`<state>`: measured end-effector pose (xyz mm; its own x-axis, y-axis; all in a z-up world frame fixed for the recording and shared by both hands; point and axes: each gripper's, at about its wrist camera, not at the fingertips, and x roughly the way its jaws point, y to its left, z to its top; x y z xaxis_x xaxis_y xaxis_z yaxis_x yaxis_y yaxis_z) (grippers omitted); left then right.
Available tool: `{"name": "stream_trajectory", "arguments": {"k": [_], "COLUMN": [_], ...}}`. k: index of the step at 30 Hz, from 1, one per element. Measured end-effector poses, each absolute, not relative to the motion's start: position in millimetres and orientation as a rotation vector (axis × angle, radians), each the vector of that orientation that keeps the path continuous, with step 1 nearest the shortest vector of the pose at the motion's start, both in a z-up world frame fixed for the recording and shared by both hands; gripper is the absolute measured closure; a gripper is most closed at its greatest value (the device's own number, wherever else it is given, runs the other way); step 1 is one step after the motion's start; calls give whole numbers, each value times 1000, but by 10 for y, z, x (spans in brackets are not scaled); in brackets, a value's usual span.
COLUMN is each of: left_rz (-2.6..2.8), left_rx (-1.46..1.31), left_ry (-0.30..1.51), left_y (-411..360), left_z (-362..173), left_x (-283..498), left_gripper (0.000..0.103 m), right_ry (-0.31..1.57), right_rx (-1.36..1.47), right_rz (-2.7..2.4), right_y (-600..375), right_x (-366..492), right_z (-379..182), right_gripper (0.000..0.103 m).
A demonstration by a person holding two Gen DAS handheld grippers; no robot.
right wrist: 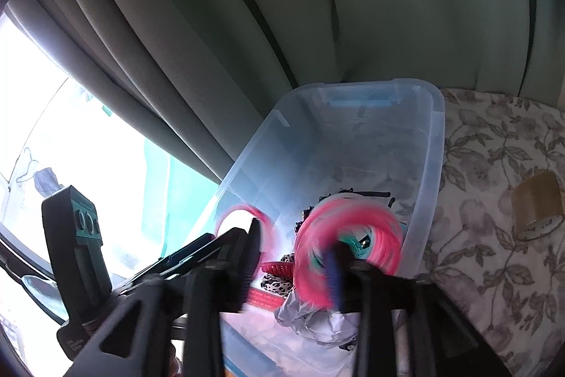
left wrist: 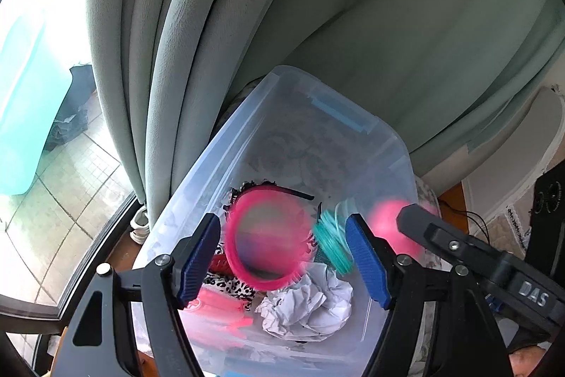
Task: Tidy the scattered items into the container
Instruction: 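Open the left tool to drop the mirror while the right tool releases the bangles, then move both tools back from the box toward the tape roll and white clip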
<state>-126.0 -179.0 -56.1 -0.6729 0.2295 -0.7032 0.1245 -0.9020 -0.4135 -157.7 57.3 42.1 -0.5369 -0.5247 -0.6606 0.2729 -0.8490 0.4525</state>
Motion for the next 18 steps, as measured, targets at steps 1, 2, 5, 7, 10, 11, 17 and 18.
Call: {"name": "stream_trajectory", "arguments": {"k": [1, 2, 5, 7, 10, 11, 17, 18], "left_rz": [2738, 2738, 2729, 2734, 2744, 2746, 2762, 2764], "left_rx": [-1247, -1250, -1250, -1252, -1255, -1255, -1264, -1263], "left_ry": [-674, -672, -672, -661, -650, -648, -630, -624], "left_y": [-1777, -1763, -1737, -1714, -1672, -1665, -1656, -1638], "left_z": [-555, -549, -523, -499, -478, -468, -375, -358], "left_x": [-1260, -1261, -1243, -1229, -1236, -1230, -1111, -1097], "left_gripper": [28, 28, 27, 27, 26, 26, 26, 26], "right_ry": [-405, -400, -390, -389, -401, -406, -441, -446], "right_rx": [1150, 1140, 1119, 1110, 1107, 1106, 1085, 1080], "right_rz": [-2378, -2380, -2385, -2385, -2380, -2380, -2383, -2384], "right_y": [550, 528, 524, 517, 544, 559, 654, 670], "right_x": [-1543, -1510, -1458, -1440, -1394, -1374, -1228, -1197], "right_z": [453, 486, 526, 512, 515, 517, 525, 524], "right_gripper": [58, 56, 51, 49, 49, 49, 48, 48]}}
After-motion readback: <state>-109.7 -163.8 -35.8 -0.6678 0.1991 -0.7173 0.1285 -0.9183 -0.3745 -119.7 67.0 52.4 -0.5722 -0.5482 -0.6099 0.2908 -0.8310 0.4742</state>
